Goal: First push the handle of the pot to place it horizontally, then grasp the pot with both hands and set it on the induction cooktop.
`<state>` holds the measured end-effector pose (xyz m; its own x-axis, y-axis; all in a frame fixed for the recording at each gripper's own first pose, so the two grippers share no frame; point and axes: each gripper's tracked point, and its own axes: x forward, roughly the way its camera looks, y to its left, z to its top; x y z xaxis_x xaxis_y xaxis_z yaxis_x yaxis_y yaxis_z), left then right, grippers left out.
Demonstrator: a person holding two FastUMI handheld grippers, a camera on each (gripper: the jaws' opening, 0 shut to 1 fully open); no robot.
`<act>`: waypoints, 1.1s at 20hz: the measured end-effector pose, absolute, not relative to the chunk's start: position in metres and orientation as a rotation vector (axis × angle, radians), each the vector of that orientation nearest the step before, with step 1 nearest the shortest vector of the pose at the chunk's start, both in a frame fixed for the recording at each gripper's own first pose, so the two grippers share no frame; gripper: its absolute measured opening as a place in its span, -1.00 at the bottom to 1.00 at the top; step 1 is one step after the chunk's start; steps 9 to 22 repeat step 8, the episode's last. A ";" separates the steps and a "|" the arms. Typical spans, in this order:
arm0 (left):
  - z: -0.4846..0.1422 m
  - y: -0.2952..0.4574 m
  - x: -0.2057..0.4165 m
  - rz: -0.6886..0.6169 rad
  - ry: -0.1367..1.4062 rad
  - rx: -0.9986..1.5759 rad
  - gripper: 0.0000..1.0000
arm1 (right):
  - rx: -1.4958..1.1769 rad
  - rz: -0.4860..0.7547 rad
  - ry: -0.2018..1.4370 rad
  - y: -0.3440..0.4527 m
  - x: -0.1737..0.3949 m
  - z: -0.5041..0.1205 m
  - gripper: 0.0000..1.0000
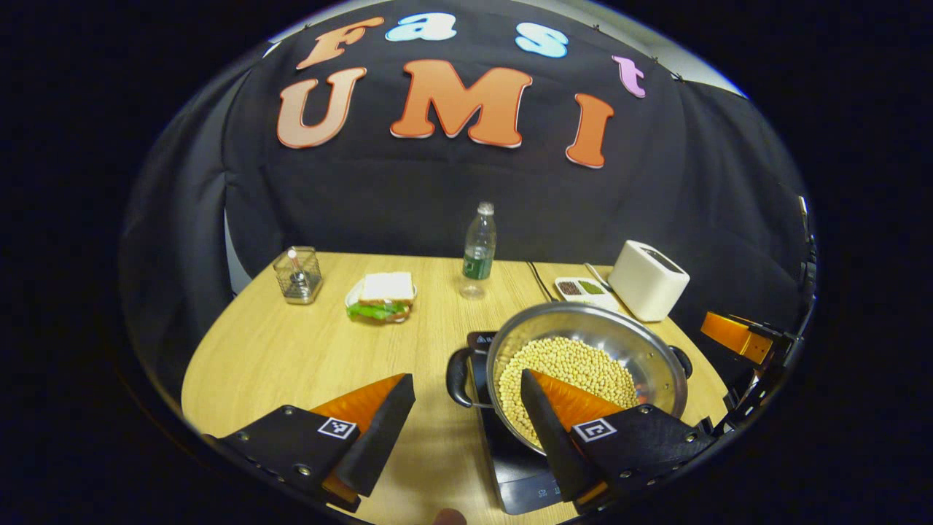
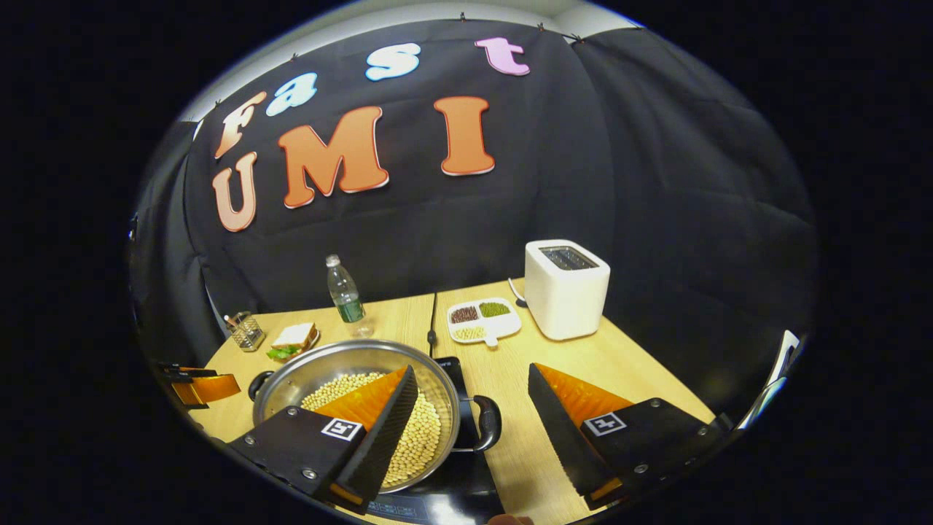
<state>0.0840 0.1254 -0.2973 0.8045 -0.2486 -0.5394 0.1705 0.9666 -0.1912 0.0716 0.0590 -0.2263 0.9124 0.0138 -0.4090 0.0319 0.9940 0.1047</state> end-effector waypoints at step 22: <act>-0.138 0.246 0.054 -0.066 0.290 -0.130 0.82 | 0.104 0.049 0.171 0.060 0.018 -0.084 0.89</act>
